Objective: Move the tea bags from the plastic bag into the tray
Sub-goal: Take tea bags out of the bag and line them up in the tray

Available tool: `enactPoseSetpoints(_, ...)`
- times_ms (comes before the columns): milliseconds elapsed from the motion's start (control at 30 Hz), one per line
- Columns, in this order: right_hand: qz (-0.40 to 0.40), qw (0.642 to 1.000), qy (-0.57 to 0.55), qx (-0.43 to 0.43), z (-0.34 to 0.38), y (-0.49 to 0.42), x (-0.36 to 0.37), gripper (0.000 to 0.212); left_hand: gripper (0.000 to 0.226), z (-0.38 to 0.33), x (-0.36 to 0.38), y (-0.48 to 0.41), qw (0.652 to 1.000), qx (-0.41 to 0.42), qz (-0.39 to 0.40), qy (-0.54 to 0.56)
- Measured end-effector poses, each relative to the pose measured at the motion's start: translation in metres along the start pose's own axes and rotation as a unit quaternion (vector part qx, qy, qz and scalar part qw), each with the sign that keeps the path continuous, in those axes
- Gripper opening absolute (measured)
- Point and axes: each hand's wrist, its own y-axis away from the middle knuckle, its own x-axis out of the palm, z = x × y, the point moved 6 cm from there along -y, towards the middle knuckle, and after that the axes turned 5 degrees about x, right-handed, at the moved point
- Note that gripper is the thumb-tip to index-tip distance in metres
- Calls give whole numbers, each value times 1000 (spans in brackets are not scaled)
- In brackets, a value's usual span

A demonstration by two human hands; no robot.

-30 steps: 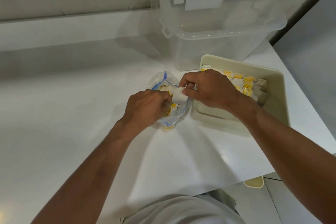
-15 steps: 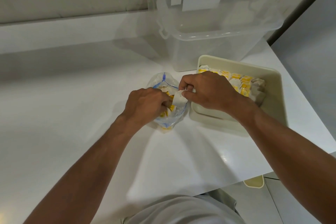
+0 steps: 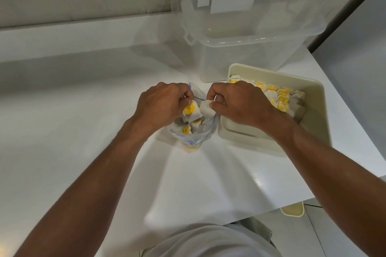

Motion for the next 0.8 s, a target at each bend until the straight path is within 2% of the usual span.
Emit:
enactPoseSetpoints(267,19,996,-90,-21,1,2,-7,4,13,-2,-8,-1,998,23,-30,-57)
enactPoseSetpoints(333,36,991,-126,-16,3,3,-7,12,10,0,-6,-3,1000,23,-10,-16)
enactPoseSetpoints(400,40,987,-155,-8,3,2,-7,23,9,3,-3,-5,997,5,19,71)
enactPoseSetpoints(533,33,988,-154,5,0,2,-6,14,19,8,1,-7,984,-32,38,173)
enactPoseSetpoints(667,54,982,-180,25,-5,2,-5,31,18,8,-2,-6,991,-29,3,128)
enactPoseSetpoints(800,43,986,-154,39,-8,-1,-8,22,27,5,7,-5,995,1,21,93)
